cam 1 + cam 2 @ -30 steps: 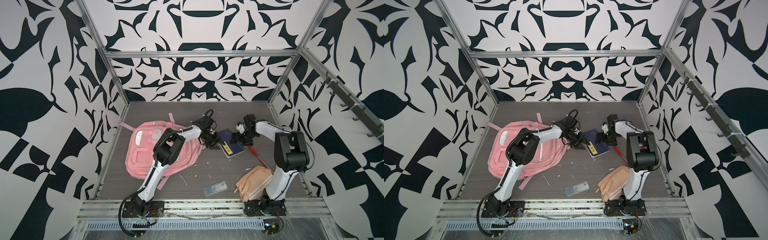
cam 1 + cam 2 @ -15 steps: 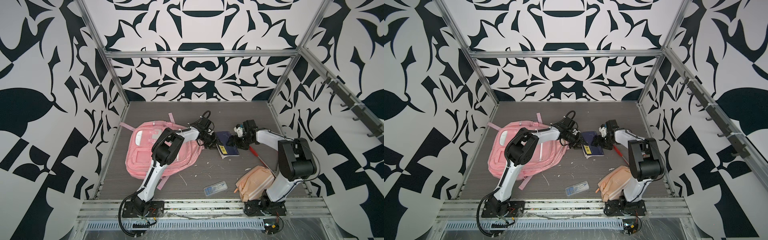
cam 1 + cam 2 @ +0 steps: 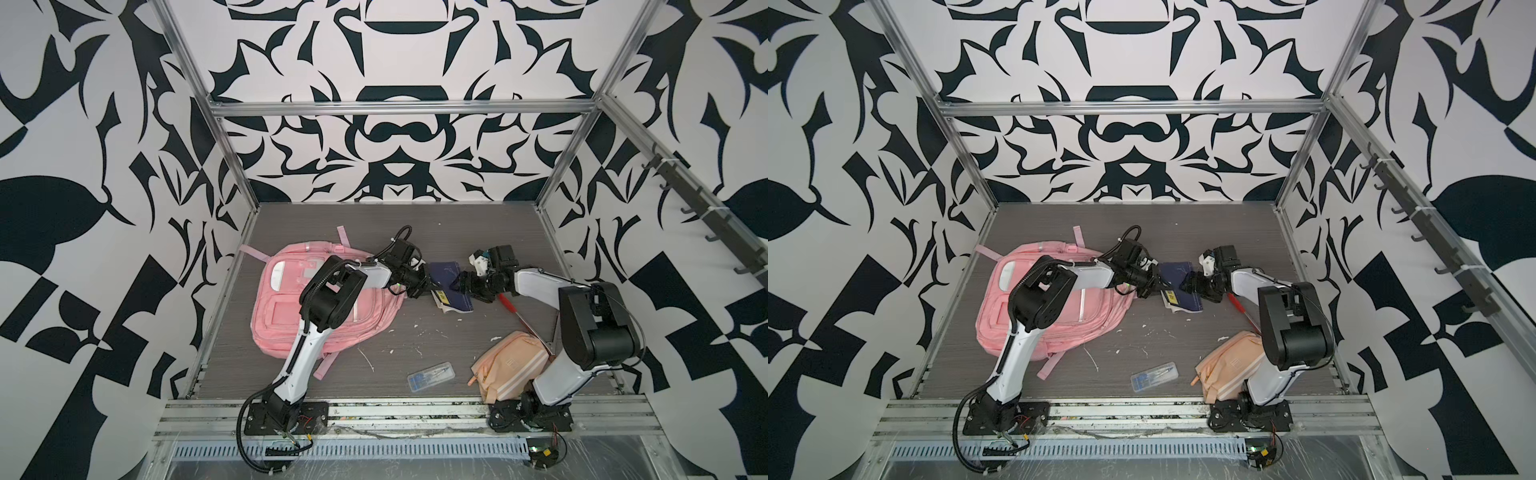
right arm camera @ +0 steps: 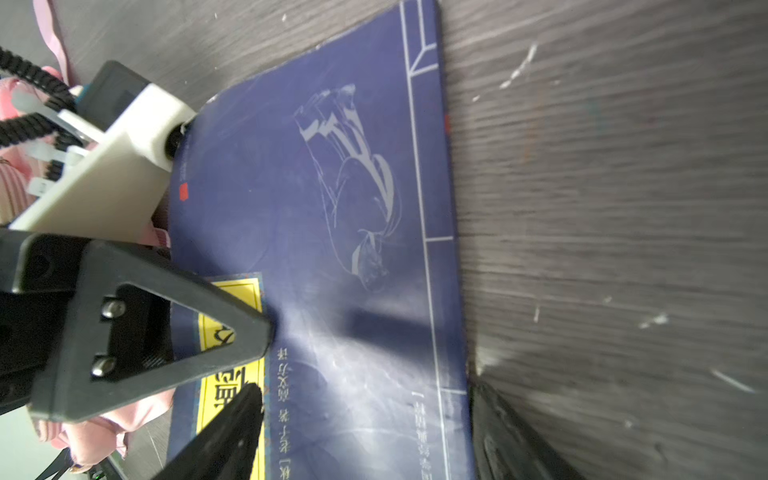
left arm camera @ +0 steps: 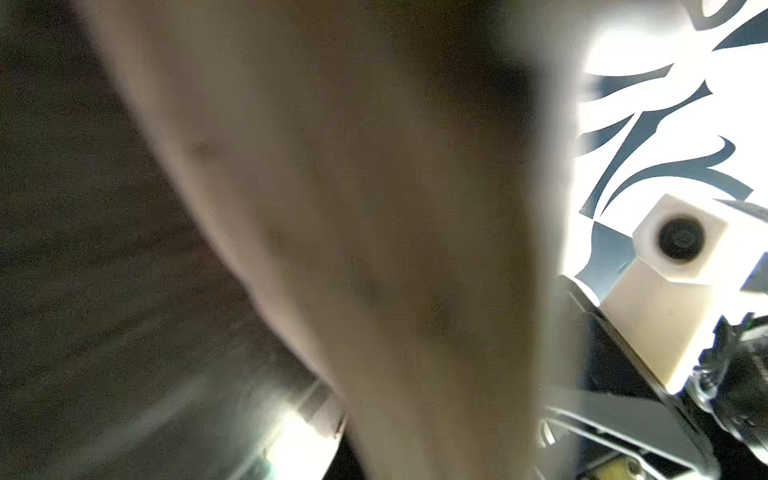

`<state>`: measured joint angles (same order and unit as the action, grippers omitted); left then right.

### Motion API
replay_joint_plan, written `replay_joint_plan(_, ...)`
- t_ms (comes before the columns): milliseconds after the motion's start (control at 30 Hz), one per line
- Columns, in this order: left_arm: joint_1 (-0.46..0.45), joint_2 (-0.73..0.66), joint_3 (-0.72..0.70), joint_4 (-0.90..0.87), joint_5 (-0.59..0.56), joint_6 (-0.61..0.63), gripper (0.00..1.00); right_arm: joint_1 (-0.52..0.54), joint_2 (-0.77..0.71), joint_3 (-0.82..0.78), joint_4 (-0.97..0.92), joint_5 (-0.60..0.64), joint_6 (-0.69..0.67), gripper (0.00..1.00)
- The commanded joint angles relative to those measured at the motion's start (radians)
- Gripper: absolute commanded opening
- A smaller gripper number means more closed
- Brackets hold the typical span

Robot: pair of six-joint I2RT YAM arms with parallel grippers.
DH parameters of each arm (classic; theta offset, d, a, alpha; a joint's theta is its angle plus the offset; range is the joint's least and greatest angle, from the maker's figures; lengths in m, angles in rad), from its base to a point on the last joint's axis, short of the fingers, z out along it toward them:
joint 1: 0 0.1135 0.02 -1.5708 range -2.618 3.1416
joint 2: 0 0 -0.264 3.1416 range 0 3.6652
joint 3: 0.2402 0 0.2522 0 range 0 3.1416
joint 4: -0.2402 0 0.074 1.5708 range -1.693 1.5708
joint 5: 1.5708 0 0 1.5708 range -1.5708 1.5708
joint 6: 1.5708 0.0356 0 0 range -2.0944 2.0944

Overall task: Pack books, pencil case, and school supplies into a backpack
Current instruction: Pick up the book at the center of the table.

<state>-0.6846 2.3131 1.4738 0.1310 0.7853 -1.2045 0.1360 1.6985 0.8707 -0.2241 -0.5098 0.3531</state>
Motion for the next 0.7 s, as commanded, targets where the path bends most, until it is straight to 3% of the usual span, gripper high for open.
replay_joint_plan(0,-0.034,0.002,-0.035,0.012,-0.092,-0.036,0.00,0.072,0.072,-0.062,-0.137,-0.244,0.024,0.81)
replay_joint_plan(167,-0.007,-0.112,-0.110,0.082,-0.101,-0.057,0.00,0.007,-0.153,-0.099,-0.099,-0.323,0.073,0.82)
replay_joint_plan(333,0.044,-0.242,-0.180,0.224,-0.080,-0.125,0.00,-0.118,-0.392,-0.137,-0.068,-0.419,0.252,0.85)
replay_joint_plan(467,0.067,-0.325,-0.205,0.278,-0.073,-0.153,0.00,-0.171,-0.445,-0.185,0.076,-0.485,0.422,0.86)
replay_joint_plan(667,0.091,-0.407,-0.186,0.288,-0.115,-0.178,0.00,-0.234,-0.520,-0.117,0.036,-0.312,0.496,0.90)
